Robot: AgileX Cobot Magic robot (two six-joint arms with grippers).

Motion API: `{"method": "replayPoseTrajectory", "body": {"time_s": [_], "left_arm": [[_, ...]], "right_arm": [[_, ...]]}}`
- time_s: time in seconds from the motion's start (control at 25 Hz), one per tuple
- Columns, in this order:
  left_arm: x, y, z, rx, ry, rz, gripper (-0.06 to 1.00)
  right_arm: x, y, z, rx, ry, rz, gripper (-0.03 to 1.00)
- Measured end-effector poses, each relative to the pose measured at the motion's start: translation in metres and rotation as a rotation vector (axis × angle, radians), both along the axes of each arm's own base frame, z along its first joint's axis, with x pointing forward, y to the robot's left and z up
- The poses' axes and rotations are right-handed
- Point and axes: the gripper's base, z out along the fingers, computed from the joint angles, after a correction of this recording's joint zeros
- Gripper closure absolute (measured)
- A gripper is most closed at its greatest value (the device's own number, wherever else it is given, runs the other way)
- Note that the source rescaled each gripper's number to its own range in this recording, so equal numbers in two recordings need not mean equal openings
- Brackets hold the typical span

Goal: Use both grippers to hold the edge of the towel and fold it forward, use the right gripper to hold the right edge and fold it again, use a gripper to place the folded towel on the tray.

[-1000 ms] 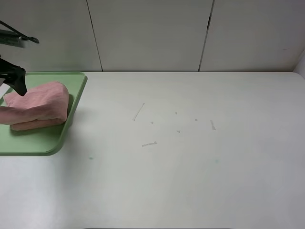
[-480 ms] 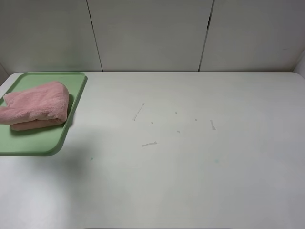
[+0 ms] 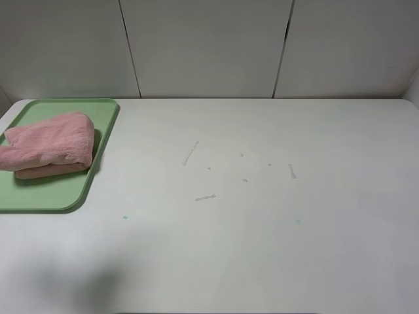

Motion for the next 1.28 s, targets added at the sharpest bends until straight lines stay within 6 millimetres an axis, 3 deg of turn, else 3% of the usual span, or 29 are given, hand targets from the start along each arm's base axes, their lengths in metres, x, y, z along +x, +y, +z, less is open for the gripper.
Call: {"method": "replayPoseTrajectory", "body": {"time_s": [0.32, 0.56, 0.84, 1.28], "left_arm": [[-0.088, -0.019, -0.009, -0.057, -0.214, 0.086, -0.05], [-0.129, -0.026, -0.031, -0.062, -0.32, 0.103, -0.05], [-0.147, -0.029, -0.044, -0.057, -0.375, 0.102, -0.05], [-0.15, -0.03, -0.077, -0.043, -0.502, 0.089, -0.05]], "right_arm": [[0.0, 0.0, 0.0, 0.0, 0.0, 0.0, -0.03], [0.0, 0.0, 0.0, 0.0, 0.0, 0.0, -0.03], [0.0, 0.0, 0.0, 0.001, -0.001, 0.0, -0.03], [0.0, 0.0, 0.0, 0.001, -0.001, 0.0, -0.03]]}}
